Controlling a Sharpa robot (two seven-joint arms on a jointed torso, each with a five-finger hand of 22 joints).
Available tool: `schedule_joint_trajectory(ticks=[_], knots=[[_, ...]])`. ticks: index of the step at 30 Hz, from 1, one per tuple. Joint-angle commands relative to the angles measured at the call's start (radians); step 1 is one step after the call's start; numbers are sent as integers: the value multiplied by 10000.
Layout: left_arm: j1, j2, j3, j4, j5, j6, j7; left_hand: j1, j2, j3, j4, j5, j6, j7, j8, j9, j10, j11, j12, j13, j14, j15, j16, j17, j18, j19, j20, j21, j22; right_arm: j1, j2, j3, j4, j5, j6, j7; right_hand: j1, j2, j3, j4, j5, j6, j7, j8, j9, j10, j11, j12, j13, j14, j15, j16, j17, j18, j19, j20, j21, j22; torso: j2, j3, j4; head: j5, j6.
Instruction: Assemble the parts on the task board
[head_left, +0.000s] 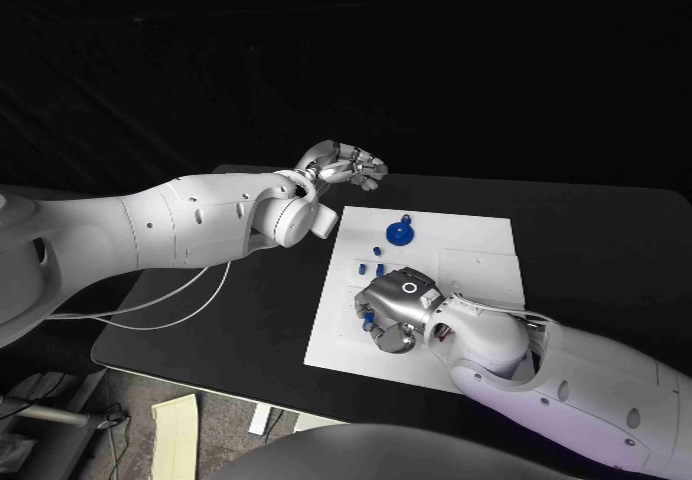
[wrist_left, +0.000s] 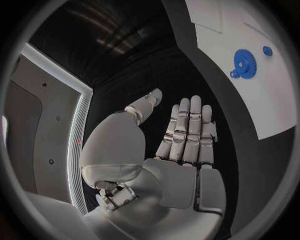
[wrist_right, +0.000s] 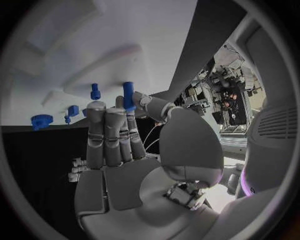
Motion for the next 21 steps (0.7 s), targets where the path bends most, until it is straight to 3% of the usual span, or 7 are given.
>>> schedule_joint_trajectory(ticks=[1,12,16,21], knots=[[24,16,9,10,46,115,51,-90,-8,3,49,21,-50,-10,40,-10,-56,-12,2,-10,6,56,-60,11,56,78,14,-61,10,-49,7,-52,-42,31,336,51,10,58,35,-2,24,72,11,27,18,357,-47,49,-21,-18,-64,32,-11,694,-11,-41,59,163,3,0,7,-7,-1],[24,16,9,7,46,139,40,-94,-10,1,55,21,-52,-9,42,-13,-58,-12,3,-11,7,57,-67,22,57,79,15,-66,14,-49,23,-67,-112,707,447,259,-191,-102,6,-15,74,-60,78,-93,-5,147,29,-45,-31,-45,8,-8,-49,694,-77,4,52,154,3,-7,7,-17,-12],[24,9,9,9,46,145,46,-104,-5,-1,68,21,-54,-8,43,-15,-60,-10,2,-12,8,58,-74,31,56,80,17,-70,18,-49,0,-68,-139,927,355,300,-588,-323,-435,-36,134,-305,195,-273,-71,-128,135,-187,-76,-42,109,-14,-73,694,-92,42,77,159,2,-7,1,-21,-22],[24,10,9,8,46,146,42,-118,-9,-7,80,20,-57,-7,44,-17,-63,-8,2,-13,7,60,-83,40,56,81,19,-75,21,-49,-14,-69,-147,1057,123,340,-933,-437,-1081,-79,84,-490,274,-400,-109,-340,203,-290,-109,-47,175,-13,-93,694,-107,34,80,145,2,-7,1,-21,-22]])
